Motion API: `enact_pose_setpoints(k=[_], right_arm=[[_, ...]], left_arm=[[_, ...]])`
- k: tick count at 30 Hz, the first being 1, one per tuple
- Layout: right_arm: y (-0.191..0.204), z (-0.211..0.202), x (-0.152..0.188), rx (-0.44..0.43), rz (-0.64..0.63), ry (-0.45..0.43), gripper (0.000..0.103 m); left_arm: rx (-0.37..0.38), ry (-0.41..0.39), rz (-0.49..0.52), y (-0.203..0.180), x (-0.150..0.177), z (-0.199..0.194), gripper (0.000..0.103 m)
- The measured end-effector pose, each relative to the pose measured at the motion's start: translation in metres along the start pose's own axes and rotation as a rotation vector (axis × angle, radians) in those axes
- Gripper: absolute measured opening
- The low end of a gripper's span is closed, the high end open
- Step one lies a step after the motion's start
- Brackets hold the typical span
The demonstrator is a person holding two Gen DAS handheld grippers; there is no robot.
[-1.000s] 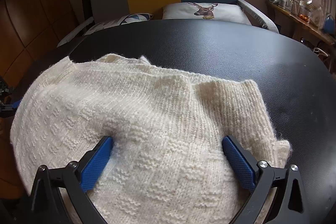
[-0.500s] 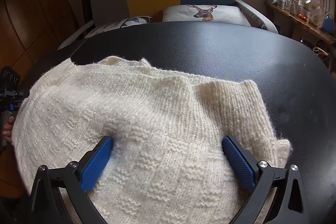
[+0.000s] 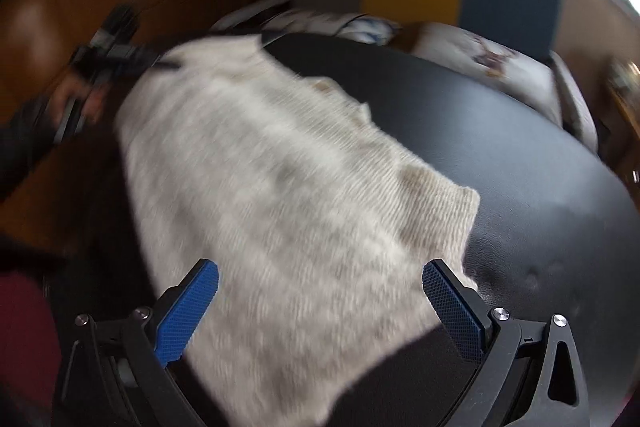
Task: Fold clothes
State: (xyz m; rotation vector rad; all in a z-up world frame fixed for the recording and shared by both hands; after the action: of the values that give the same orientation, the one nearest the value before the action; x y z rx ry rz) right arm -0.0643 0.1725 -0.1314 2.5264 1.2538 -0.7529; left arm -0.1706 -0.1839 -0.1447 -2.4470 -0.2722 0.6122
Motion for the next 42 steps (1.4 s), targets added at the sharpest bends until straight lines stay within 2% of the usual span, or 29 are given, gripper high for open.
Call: enact_pose_setpoints(k=[3,6,9,12,17,24,28,32,37,42], right_arm=[[0.011,0.005,-0.003,-0.056,-0.072,0.03,0.103],[0.01,0.022,-0.002,-0.098,-0.126,0.082,0.103],[-0.001,0.049,0.011,-0.113,-0.148,0.168,0.103],[-0.011,0.072,0.028,-0.121,-0.137,0.202,0.103],[-0.014,0.072,0.036,-0.091,-0.098,0.126,0.103],[-0.014,0.07,0.04,-0.044,-0.019,0.055,0.103],[-0.013,0.07,0.038,-0.025,0.015,0.034,0.103],[-0.012,0.068,0.041,-0.016,0.041,-0.018,0.103],[-0.009,0.065,0.041,-0.009,0.067,-0.081,0.103],[-0.006,0.065,0.034,-0.009,0.068,-0.112,0.103]], left_arm=[[-0.014,0.006,0.017,-0.006,-0.004,-0.008,0.015],[0.012,0.008,0.051,-0.024,-0.005,-0.017,0.015],[0.068,0.011,0.056,-0.054,-0.003,-0.016,0.015],[0.136,0.013,0.039,-0.079,0.007,-0.021,0.015],[0.297,0.016,-0.058,-0.12,0.026,-0.031,0.015],[0.417,-0.021,-0.143,-0.189,0.028,-0.029,0.015],[0.427,-0.004,-0.146,-0.228,0.034,-0.012,0.015],[0.39,0.032,-0.15,-0.258,0.049,0.022,0.015],[0.353,0.093,-0.233,-0.269,0.068,0.075,0.015],[0.333,0.14,-0.274,-0.279,0.094,0.115,0.015]])
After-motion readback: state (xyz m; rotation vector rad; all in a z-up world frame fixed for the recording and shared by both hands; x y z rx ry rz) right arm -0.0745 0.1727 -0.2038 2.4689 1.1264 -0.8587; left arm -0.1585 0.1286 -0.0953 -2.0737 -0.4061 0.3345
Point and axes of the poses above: each gripper's, at about its wrist camera, not at the fingertips, and z roughly the way its jaws point, y to its left, x to its underside, the point moved 9 cm from there along z, roughly the way its jaws point, and after that the axes turned 9 degrees about -z, right-handed, at the moved point
